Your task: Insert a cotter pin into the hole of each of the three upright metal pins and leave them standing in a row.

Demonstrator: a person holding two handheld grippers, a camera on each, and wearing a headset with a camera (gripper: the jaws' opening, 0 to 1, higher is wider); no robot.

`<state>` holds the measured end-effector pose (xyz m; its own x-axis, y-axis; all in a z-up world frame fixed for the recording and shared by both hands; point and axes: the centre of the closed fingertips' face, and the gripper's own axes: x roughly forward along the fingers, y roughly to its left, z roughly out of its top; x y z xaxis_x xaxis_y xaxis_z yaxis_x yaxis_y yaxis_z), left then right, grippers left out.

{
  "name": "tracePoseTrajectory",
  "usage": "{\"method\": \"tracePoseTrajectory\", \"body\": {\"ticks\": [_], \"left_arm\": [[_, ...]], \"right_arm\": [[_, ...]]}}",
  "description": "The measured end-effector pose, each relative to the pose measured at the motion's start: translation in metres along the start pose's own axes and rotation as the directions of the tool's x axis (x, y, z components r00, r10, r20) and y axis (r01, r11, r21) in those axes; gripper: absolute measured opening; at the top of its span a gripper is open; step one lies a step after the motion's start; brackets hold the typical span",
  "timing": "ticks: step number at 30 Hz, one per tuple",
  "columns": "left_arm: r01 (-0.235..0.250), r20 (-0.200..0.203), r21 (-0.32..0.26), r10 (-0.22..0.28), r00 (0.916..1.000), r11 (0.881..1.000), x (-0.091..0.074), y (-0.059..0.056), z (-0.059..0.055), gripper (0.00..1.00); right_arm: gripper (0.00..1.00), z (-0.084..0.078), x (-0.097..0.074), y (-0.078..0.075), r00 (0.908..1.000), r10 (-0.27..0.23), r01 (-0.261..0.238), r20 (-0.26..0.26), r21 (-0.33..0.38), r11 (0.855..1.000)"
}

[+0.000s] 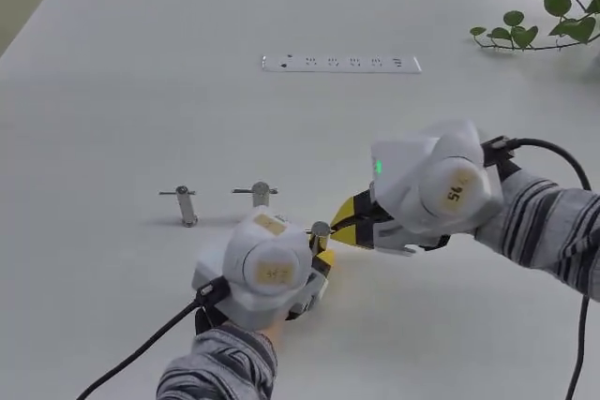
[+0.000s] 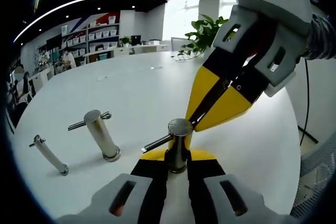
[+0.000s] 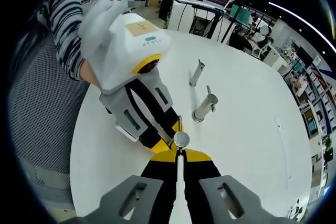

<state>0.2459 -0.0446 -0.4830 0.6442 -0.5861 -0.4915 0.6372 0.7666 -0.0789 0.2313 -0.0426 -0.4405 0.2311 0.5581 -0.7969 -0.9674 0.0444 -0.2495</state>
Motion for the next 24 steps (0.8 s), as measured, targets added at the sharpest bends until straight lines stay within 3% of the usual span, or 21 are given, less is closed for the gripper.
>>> {"method": "tracePoseTrajectory", "body": {"ticks": [24], "left_arm": [[-0.028, -0.005, 0.002, 0.028, 0.9996, 1.0, 0.0007, 0.0006, -0.0007, 0.1]], "right_arm": [[0.0, -0.0006, 0.0036, -0.0014, 1.0, 0.0, 0.0, -0.003, 0.029, 1.0]]}}
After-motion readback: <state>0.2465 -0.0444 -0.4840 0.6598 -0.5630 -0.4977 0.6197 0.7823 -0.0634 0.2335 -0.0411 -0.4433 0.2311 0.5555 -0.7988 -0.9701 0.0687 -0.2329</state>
